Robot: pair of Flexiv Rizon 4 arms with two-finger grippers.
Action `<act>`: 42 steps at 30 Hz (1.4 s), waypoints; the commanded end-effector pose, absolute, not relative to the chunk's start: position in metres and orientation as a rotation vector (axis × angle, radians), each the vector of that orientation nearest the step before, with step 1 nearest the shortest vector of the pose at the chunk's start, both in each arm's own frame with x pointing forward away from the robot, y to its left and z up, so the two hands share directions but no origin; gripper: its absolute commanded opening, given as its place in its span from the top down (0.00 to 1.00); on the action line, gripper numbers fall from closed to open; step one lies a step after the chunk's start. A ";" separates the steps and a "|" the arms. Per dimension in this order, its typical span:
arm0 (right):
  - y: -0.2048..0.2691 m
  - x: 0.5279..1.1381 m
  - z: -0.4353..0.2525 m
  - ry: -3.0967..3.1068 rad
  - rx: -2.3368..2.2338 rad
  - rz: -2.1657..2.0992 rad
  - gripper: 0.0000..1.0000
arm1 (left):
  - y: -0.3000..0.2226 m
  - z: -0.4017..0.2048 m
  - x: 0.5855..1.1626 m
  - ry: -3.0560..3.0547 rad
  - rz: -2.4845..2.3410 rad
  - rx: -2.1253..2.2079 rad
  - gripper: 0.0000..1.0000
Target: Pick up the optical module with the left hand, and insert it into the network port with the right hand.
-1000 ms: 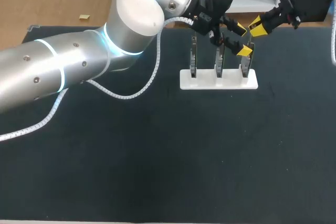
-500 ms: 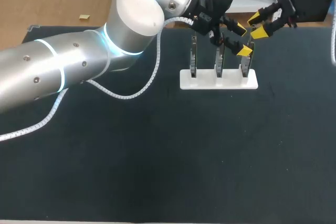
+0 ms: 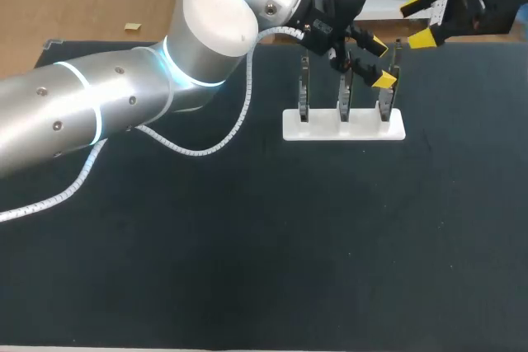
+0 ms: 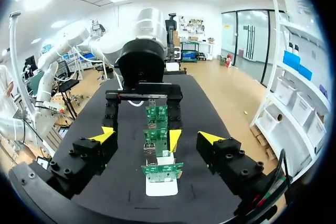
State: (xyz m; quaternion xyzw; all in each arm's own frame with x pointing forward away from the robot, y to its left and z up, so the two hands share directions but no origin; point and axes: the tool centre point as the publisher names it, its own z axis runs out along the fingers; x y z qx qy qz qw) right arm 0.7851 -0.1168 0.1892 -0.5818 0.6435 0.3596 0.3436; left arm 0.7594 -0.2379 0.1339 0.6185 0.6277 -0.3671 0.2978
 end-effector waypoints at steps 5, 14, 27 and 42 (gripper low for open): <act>-0.119 0.782 0.194 1.661 -1.519 0.921 0.40 | -0.239 0.135 0.762 1.673 -0.976 1.649 0.00; -0.118 0.781 0.195 1.647 -1.530 0.913 1.00 | -0.239 0.135 0.762 1.673 -0.976 1.649 0.00; -0.112 0.783 0.189 1.649 -1.561 0.922 1.00 | -0.239 0.135 0.762 1.673 -0.976 1.649 0.00; -0.105 0.780 0.184 1.650 -1.590 0.932 1.00 | -0.239 0.135 0.762 1.673 -0.976 1.649 0.00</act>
